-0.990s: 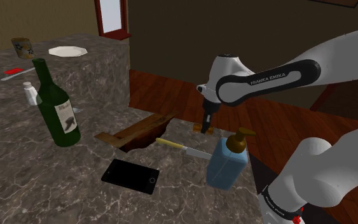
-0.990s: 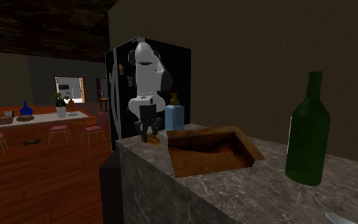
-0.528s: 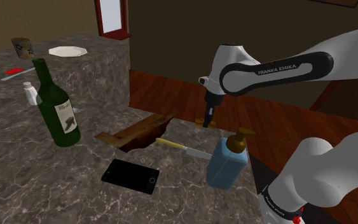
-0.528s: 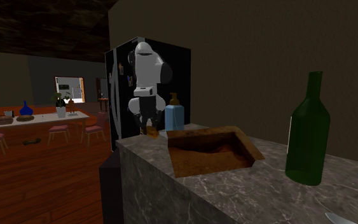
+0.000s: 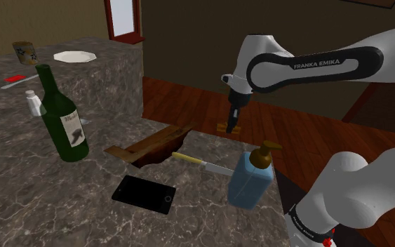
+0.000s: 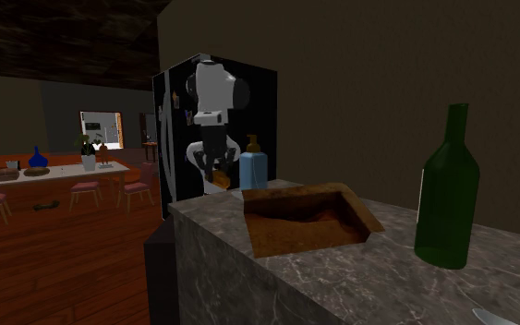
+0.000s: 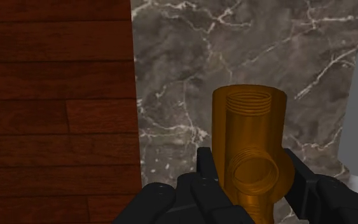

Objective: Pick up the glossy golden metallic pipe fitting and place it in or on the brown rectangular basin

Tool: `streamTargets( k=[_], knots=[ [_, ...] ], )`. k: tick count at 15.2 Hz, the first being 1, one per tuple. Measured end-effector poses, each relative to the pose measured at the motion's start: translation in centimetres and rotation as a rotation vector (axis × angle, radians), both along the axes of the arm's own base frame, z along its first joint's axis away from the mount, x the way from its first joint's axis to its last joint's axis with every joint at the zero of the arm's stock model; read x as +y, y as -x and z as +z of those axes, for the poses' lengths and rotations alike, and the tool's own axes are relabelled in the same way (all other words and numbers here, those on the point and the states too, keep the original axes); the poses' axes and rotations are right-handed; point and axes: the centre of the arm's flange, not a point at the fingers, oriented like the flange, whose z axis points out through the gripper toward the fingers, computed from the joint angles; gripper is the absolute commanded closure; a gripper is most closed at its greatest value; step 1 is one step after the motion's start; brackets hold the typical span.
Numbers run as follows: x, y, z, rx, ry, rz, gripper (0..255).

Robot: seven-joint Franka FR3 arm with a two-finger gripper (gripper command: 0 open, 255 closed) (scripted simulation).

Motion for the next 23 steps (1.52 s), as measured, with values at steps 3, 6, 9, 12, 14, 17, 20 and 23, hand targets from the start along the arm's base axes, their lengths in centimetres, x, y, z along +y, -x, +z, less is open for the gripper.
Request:
streamTargets(
  k=[3,6,9,12,14,17,20,23],
  knots=[
    [0.0,0.1,1.6,0.0,0.0,0.0,255],
    [-0.1,0.0,3.1,0.0,0.0,0.0,255],
    [-0.1,-0.1,4.6,0.0,0.0,0.0,255],
    [-0.1,0.0,6.3,0.0,0.0,0.0,255],
    [0.4,-0.3,6.8,0.0,0.0,0.0,255],
    [3.4,-1.5,7.1,0.0,0.001,0.0,255],
    [7.1,-3.3,7.1,0.0,0.001,0.001,255],
    [10.8,-4.9,7.0,0.0,0.001,0.001,255]
  ],
)
